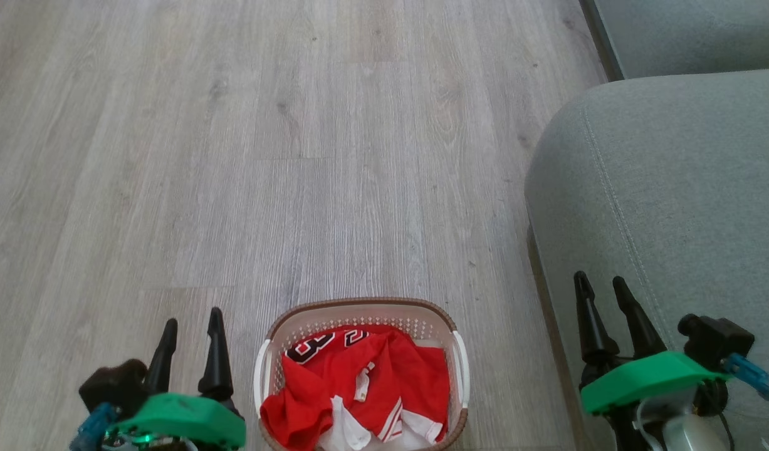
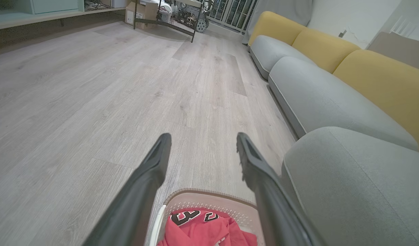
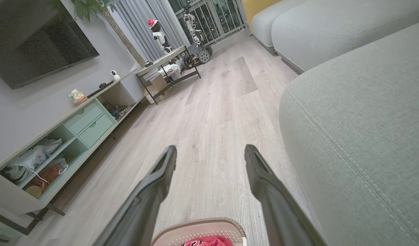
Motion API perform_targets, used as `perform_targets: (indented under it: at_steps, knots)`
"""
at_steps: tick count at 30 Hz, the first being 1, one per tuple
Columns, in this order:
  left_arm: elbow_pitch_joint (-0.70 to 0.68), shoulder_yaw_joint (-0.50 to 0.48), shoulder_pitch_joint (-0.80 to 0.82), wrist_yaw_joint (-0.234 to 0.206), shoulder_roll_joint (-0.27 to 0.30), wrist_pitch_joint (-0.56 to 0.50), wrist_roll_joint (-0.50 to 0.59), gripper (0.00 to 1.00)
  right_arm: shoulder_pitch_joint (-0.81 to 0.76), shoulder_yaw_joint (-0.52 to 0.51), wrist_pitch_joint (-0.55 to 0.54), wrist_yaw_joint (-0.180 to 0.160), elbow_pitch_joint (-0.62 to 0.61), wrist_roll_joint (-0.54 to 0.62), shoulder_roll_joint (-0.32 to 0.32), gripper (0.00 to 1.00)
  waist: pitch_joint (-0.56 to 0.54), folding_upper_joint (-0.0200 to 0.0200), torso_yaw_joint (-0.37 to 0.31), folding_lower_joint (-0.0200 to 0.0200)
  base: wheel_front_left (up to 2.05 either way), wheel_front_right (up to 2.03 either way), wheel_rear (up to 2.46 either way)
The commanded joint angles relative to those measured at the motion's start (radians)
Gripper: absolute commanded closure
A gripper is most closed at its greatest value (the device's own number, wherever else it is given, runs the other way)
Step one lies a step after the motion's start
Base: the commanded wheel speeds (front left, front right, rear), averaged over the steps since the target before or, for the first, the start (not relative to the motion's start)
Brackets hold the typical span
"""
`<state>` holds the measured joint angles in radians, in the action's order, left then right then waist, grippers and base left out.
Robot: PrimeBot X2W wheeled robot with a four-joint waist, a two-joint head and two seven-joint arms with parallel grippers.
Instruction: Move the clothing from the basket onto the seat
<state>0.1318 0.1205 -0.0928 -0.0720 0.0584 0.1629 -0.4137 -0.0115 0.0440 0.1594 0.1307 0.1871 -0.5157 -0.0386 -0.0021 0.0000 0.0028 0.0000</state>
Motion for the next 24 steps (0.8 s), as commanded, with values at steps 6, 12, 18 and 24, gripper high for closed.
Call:
perform_targets:
  at_steps: [6,12,18,24]
  knots:
    - [-0.053,-0.011,0.013,-0.016,0.011,0.030,0.088,0.00,0.040,0.035,0.033,0.000,-0.051,0.088,-0.010,0.00,-0.005,0.0000,0.000,0.0000,0.00,0.00,0.00]
    - [-0.063,-0.009,0.005,-0.018,0.010,0.048,0.155,0.00,0.036,0.044,0.051,0.000,-0.063,0.160,-0.011,0.00,-0.009,0.0000,0.002,0.0000,0.00,0.00,0.00]
    - [-0.071,-0.005,-0.004,-0.018,0.008,0.062,0.209,0.00,0.034,0.051,0.066,0.000,-0.071,0.219,-0.011,0.00,-0.012,0.0000,0.003,0.0000,0.00,0.00,0.00]
    - [-0.070,-0.006,-0.010,-0.016,0.005,0.080,0.271,0.00,0.035,0.057,0.083,0.000,-0.080,0.289,-0.011,0.00,-0.012,0.0000,0.003,0.0000,0.00,0.00,0.00]
